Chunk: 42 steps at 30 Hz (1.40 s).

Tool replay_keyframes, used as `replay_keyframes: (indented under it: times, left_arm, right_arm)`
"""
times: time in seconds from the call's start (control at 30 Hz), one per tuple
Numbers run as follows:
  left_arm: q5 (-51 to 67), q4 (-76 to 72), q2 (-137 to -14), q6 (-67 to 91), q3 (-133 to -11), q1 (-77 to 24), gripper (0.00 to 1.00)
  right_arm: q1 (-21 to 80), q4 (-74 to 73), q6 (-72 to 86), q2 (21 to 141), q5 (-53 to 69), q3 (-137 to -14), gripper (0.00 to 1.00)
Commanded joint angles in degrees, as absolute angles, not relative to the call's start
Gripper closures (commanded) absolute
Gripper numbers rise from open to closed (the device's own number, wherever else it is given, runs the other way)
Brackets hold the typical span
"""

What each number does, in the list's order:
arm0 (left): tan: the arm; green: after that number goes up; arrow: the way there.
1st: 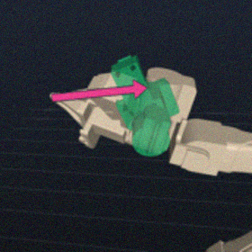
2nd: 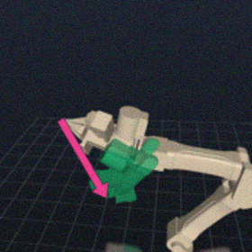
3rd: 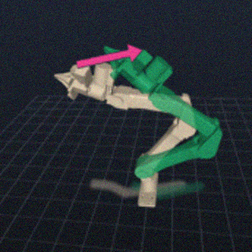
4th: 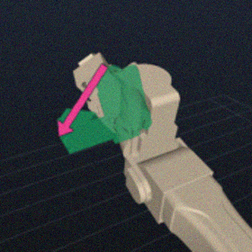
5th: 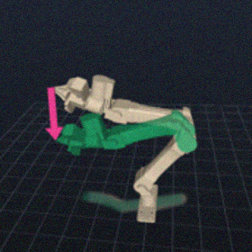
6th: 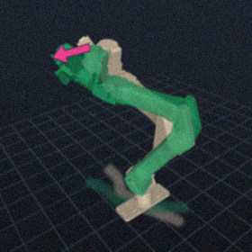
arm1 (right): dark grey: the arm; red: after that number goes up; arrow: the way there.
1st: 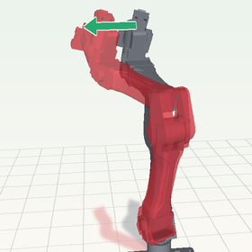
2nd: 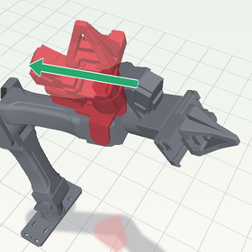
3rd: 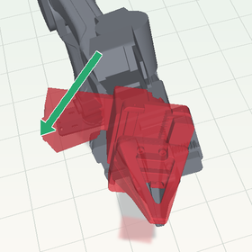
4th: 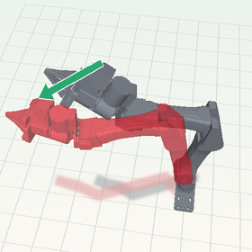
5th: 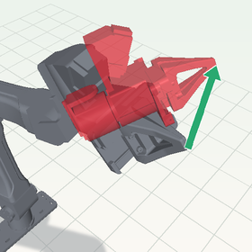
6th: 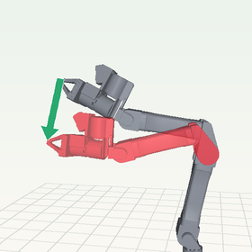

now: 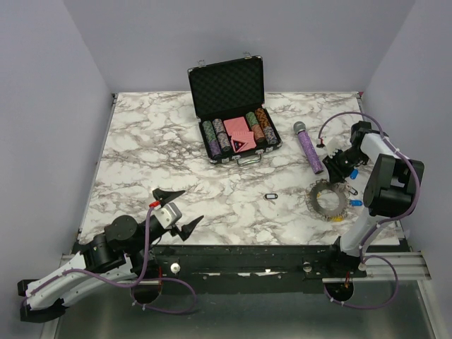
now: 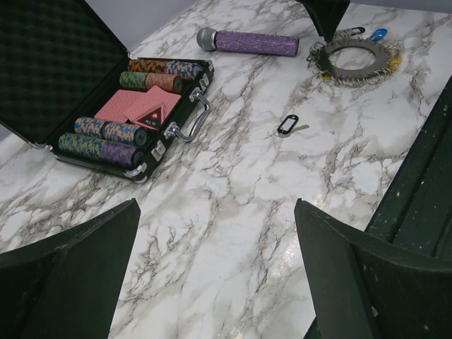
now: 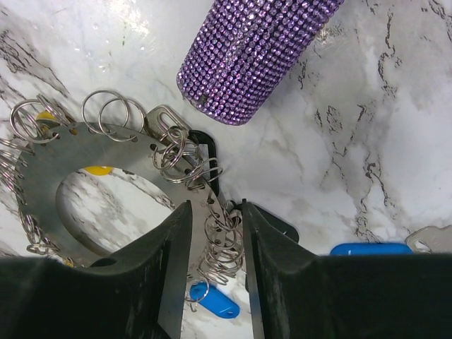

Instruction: Put the keys on the keyring

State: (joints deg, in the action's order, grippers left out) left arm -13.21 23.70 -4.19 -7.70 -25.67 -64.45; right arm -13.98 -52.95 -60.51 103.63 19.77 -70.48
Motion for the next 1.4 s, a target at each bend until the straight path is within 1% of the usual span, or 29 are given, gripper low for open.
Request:
replay_keyframes:
  times: [0.0,0.17,0.43,0.6,0.77,0.87,0.93,0.97,1.1,1.27,1.37]
  left_arm:
    - [-12.13,23.55,-3.87,-8.17,-25.31,-64.16,0.01]
    - [-12.13,23.47,-3.96,-8.17,-25.31,-64.07,0.01]
    - [-12.13,23.47,-3.87,-8.17,-25.31,-64.07,0.01]
    - [-12.13,23.55,-3.87,-8.17,-25.31,-64.07,0.01]
    - [-12.13,23.55,-3.87,-8.17,-25.31,-63.99,0.01]
    - [-12.04,23.55,-3.95,-8.17,-25.31,-64.07,0.01]
    - [-12.13,23.47,-3.95,-8.26,-25.31,-64.07,0.01]
    - [-12.13,23.55,-3.96,-8.17,-25.31,-64.07,0.01]
    - [-12.13,23.47,-3.87,-8.17,-25.31,-64.07,0.01]
    - [-12.13,23.55,-3.87,-8.17,-25.22,-64.07,0.01]
    - [-12.13,23.47,-3.87,-8.17,-25.40,-64.07,0.01]
  right_arm:
    - [-13.97,-55.11,-62.23,104.68,18.63,-72.07,0.60]
    - [-13.89,-55.55,-62.84,104.77,17.93,-71.89,0.71]
    - [-13.89,-55.11,-63.02,104.94,17.93,-71.37,0.77]
    - [-13.89,-54.32,-62.93,105.03,17.49,-70.58,0.78]
    - [-13.89,-53.97,-62.75,104.94,17.67,-70.23,0.85]
    - [-13.97,-53.97,-62.84,104.85,17.58,-70.14,0.84]
    - [-13.89,-53.62,-62.58,104.77,17.40,-70.05,0.76]
    - [-13.89,-53.44,-62.67,104.68,17.40,-69.87,0.74]
    - [-13.89,-53.44,-62.67,104.50,17.14,-69.87,0.70]
    - [-13.89,-53.44,-62.75,104.41,16.96,-69.96,0.70]
    - [-13.89,-53.61,-62.75,104.76,17.05,-70.14,0.76]
